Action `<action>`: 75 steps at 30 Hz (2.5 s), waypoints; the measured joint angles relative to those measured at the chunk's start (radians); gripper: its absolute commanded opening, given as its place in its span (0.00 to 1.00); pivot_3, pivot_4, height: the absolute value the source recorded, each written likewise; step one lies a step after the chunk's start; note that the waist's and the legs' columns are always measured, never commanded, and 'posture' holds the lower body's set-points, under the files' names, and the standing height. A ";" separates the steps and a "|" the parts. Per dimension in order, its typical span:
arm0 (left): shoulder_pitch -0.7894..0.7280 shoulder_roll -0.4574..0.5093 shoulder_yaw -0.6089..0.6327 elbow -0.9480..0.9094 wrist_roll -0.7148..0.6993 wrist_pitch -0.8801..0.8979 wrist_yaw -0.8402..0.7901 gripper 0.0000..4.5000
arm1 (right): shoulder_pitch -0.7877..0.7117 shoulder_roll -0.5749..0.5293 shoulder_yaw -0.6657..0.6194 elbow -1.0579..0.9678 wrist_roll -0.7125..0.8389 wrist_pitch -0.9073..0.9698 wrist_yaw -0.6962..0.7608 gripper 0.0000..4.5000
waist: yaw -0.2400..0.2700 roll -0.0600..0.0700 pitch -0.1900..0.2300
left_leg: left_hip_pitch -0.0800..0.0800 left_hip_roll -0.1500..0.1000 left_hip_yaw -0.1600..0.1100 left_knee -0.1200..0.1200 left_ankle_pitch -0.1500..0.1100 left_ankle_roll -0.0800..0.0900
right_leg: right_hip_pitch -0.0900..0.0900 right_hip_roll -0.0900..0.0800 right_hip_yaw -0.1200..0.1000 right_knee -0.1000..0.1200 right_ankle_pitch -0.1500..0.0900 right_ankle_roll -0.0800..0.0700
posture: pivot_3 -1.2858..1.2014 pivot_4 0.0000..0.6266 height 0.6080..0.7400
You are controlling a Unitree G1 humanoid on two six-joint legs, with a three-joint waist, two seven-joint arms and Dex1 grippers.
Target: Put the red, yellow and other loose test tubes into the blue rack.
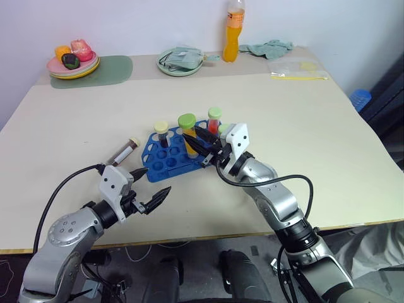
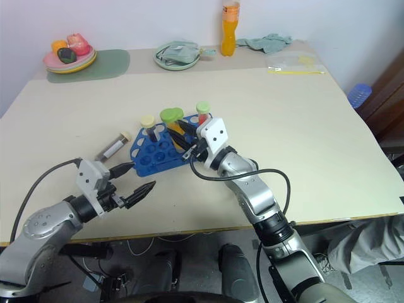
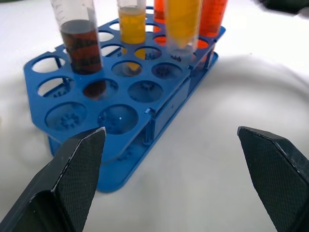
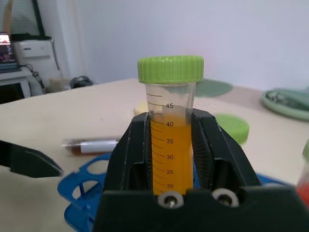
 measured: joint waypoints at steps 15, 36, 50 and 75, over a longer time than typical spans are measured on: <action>-0.006 0.000 0.003 0.004 0.001 0.002 -0.005 1.00 | 0.044 0.010 -0.084 -0.005 -0.044 0.002 0.067 0.17 | 0.001 0.000 0.000 | 0.001 0.000 0.000 0.000 0.000 0.000 | 0.001 0.000 0.000 0.000 0.000 0.000 | 0.52 0.24 1.00; -0.013 -0.028 0.029 0.007 -0.046 0.067 0.043 1.00 | 0.041 0.064 -0.099 0.102 -0.105 -0.058 0.133 0.81 | -0.001 0.000 0.000 | 0.002 0.000 0.000 0.000 0.000 0.000 | 0.001 0.000 0.000 0.002 0.000 0.000 | 0.52 0.24 1.00; -0.627 0.451 0.113 0.341 -0.266 0.839 0.105 1.00 | 0.007 -0.111 -0.110 -0.147 -0.055 0.091 0.305 0.99 | -0.001 -0.002 0.001 | 0.001 -0.001 -0.004 0.001 0.000 -0.001 | 0.002 0.001 -0.003 0.003 0.000 0.000 | 0.52 0.24 1.00; -1.346 0.230 -0.733 1.484 0.441 0.367 -0.507 0.16 | 0.112 -0.322 -0.067 -0.427 0.042 0.335 0.451 1.00 | -0.001 -0.004 0.002 | -0.001 -0.002 -0.003 0.002 0.001 -0.001 | 0.000 0.000 -0.002 0.002 -0.001 0.001 | 0.52 0.24 1.00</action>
